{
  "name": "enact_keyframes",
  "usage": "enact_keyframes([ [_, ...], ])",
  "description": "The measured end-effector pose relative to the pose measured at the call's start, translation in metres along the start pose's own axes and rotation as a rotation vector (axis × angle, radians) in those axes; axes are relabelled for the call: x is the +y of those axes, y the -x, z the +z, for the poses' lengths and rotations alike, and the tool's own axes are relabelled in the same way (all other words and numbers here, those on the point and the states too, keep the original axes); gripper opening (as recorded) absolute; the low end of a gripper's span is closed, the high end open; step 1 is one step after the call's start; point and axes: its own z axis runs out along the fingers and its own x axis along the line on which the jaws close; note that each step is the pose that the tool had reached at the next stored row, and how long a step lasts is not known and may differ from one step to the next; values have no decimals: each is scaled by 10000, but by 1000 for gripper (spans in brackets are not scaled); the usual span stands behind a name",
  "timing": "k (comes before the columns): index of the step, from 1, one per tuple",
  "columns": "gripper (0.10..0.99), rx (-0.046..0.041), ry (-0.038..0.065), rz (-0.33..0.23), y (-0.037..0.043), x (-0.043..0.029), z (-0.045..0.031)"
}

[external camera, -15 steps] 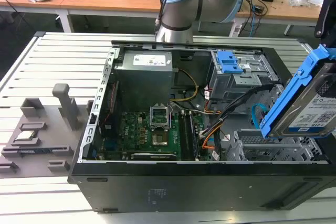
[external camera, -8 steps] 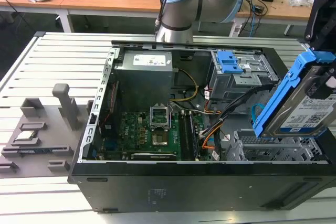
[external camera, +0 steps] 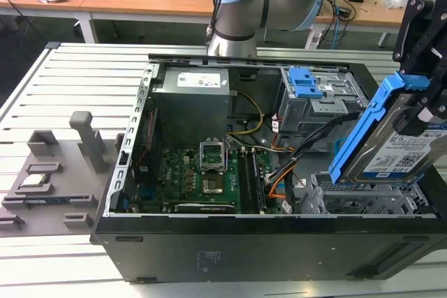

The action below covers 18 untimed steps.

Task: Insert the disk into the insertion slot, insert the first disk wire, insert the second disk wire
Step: 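Insert the disk into the insertion slot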

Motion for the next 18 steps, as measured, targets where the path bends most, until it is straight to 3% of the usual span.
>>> enact_keyframes([
  [10,365,1,0,0,13,-4,128],
  [18,365,-1,0,0,64,16,165],
])
